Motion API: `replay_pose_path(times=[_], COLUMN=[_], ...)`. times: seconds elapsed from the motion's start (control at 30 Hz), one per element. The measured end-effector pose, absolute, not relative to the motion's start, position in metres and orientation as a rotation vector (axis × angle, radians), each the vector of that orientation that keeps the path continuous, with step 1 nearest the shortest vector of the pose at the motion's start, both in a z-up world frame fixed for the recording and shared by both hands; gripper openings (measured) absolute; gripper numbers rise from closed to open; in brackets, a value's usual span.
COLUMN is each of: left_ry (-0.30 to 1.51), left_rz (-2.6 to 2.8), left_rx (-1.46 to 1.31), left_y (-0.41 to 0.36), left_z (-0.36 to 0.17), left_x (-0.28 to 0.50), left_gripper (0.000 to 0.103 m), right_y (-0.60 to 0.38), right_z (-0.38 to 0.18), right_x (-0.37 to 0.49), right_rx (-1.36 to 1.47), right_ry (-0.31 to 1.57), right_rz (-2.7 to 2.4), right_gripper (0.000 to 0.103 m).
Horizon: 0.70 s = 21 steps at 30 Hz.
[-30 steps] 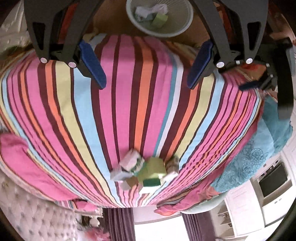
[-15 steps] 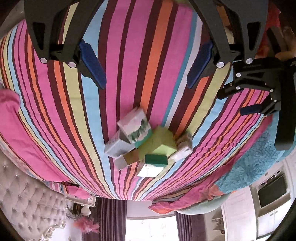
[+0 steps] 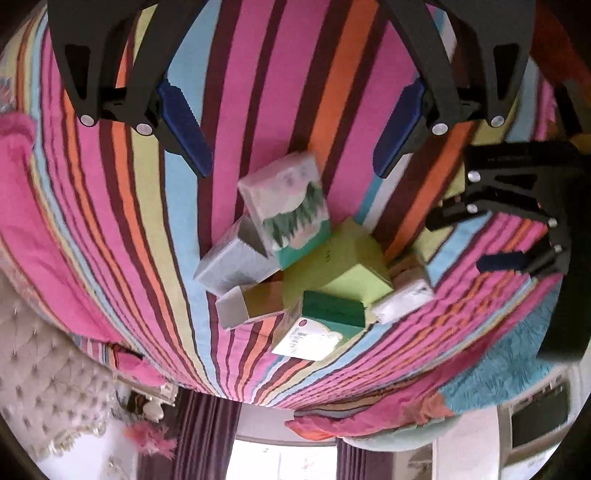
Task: Collect trash
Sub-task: 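Grasp the white tissue packet with the left tool while the right tool grasps the green-white box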
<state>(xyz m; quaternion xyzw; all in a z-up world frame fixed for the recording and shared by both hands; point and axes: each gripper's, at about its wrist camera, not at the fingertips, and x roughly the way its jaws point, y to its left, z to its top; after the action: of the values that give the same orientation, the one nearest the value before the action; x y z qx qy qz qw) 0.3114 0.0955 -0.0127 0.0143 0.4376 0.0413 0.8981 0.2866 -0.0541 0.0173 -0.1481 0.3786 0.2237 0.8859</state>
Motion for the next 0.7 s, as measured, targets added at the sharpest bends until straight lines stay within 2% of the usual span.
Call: replay_pose_path(times=[0.3, 0.5, 0.57, 0.63, 0.7], left_ry=[0.875, 0.871, 0.889, 0.936, 0.97], left_rz=[0.093, 0.091, 0.083, 0.058, 0.049], left_rx=[0.086, 0.096, 0.084, 0.037, -0.02], left_y=[0.099, 0.101, 0.102, 0.106, 0.113], left_z=[-0.016, -0.017, -0.019, -0.024, -0.029], left_x=[0.34, 0.357, 0.362, 0.367, 0.369], left_gripper=[0.089, 0.088, 0.068, 0.035, 0.033], right_y=[-0.032, -0.031, -0.033, -0.036, -0.038], right_z=[0.003, -0.003, -0.004, -0.005, -0.007], right_x=[0.297, 0.314, 0.32, 0.325, 0.326], right_rx=[-0.485, -0.489, -0.464, -0.427, -0.4], right_ry=[0.733, 0.739, 0.76, 0.798, 0.824], right_rz=[0.44, 0.389, 0.386, 0.378, 0.385], right_gripper=[0.084, 0.082, 0.066, 0.054, 0.045])
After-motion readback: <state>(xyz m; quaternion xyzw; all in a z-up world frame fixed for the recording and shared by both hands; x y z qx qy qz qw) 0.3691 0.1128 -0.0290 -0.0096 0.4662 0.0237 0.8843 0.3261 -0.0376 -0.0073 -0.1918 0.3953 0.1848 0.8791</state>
